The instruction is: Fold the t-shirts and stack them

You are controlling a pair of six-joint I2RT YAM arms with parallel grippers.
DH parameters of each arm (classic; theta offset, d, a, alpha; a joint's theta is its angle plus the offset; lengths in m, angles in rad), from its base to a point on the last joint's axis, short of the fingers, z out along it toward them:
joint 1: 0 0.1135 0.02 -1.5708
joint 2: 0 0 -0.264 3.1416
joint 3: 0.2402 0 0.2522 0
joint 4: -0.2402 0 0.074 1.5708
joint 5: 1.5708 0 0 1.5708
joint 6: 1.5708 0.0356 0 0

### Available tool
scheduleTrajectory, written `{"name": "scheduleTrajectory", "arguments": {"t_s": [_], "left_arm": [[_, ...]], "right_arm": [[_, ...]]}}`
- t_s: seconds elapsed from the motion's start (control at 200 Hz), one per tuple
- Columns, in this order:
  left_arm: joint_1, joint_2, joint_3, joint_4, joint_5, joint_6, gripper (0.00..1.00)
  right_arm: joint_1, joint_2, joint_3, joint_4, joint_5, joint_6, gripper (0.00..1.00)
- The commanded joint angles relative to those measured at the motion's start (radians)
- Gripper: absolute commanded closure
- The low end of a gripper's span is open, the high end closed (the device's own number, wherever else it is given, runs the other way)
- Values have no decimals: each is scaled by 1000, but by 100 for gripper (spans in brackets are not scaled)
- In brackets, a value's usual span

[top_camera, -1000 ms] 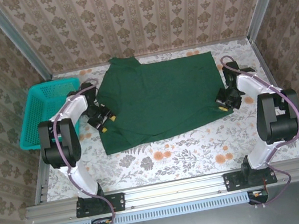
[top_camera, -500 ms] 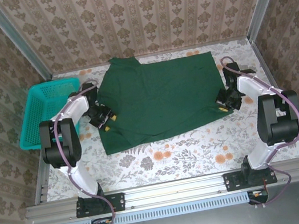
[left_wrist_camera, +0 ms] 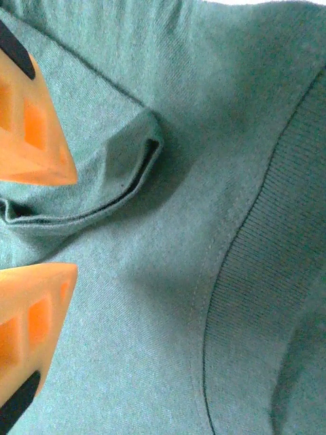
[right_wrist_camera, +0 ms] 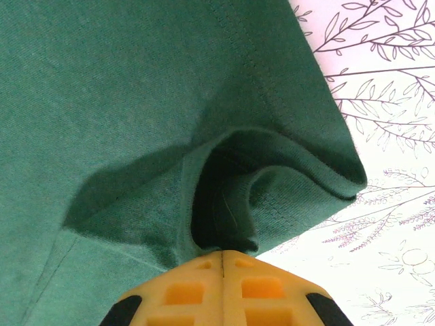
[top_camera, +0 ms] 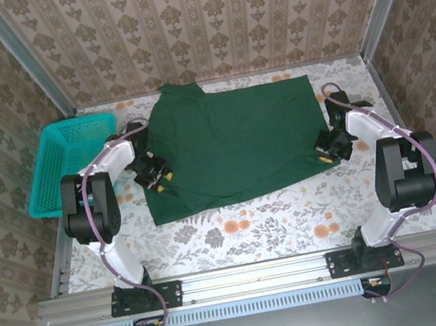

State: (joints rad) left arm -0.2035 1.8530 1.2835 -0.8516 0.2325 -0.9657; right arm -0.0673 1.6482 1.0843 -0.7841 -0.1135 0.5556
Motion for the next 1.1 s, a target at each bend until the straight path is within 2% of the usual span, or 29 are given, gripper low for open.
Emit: {"name": "scheduleTrajectory", "arguments": {"t_s": [0.0, 0.205, 0.395, 0.55, 0.625, 0.76, 0.91, 1.095], "left_arm": [[-8, 6, -14, -33, -27, -18, 66], [-8, 36, -2, -27, -25, -13, 71], [-9, 45, 3, -22, -24, -11, 79], [-10, 35, -3, -24, -25, -8, 91], [-11, 26, -1, -28, -28, 1, 100], [-17, -31, -10, -33, -40, 34, 100], [-36, -131, -15, -52, -61, 145, 100], [-125, -301, -83, -93, -100, 292, 100]], "right_arm": [[0, -31, -12, 0, -12, -11, 100], [-1, -33, -11, 0, -11, -12, 100], [0, -40, -7, -5, -12, -14, 100], [0, -51, -6, -9, -12, -12, 100], [0, -58, -6, -15, -11, -14, 100], [-2, -82, -19, -29, -12, -16, 100], [-2, -154, -58, -60, -22, -4, 100], [-3, -305, -161, -125, -7, 45, 100]]}}
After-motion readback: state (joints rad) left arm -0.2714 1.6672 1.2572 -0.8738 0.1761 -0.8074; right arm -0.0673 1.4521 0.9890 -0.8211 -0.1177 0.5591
